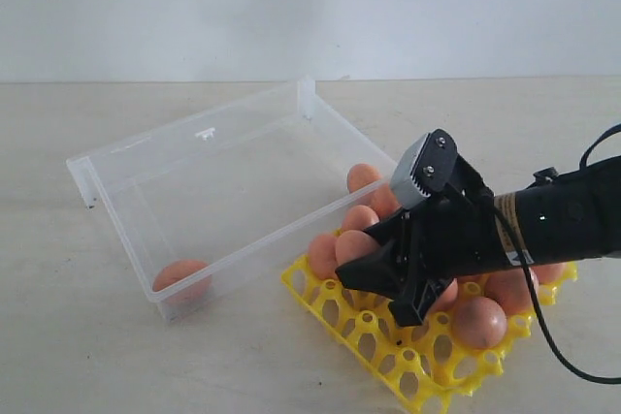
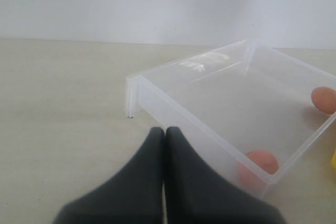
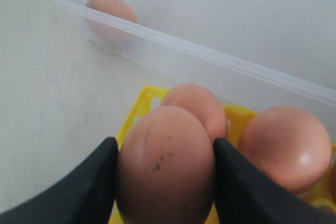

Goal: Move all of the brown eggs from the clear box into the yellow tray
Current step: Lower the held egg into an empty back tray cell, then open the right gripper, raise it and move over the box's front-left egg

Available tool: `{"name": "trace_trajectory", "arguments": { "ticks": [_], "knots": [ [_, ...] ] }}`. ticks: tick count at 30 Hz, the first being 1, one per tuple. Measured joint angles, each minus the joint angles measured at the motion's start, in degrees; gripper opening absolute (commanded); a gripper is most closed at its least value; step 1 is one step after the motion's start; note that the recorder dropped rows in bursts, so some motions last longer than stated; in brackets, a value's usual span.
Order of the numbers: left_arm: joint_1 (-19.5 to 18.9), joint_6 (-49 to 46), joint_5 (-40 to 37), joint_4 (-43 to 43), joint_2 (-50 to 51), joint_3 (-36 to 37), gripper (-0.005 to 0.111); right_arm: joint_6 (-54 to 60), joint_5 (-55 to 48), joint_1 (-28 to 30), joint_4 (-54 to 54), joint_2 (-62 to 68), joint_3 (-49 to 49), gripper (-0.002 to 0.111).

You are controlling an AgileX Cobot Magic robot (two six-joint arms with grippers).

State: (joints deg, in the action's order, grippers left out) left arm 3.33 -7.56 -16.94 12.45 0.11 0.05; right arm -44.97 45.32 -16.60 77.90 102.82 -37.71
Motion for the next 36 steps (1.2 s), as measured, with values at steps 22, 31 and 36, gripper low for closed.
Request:
{"name": "trace_trajectory", "arguments": {
  "ticks": [22, 31, 36],
  "knots": [
    [0.00, 0.00, 0.00, 0.00, 0.00, 0.00, -0.004, 0.00, 2.97, 0.00, -2.27, 2.44, 0.00, 0.058],
    [0.00, 0.00, 0.00, 0.00, 0.00, 0.00, -0.004, 0.00, 3.40, 0.00, -4.85, 2.44, 0.00, 0.066],
    [0.00, 0.00, 0.00, 0.00, 0.00, 0.00, -0.004, 0.00, 3.40, 0.00, -5.07, 2.44, 0.00, 0.066]
  ]
}}
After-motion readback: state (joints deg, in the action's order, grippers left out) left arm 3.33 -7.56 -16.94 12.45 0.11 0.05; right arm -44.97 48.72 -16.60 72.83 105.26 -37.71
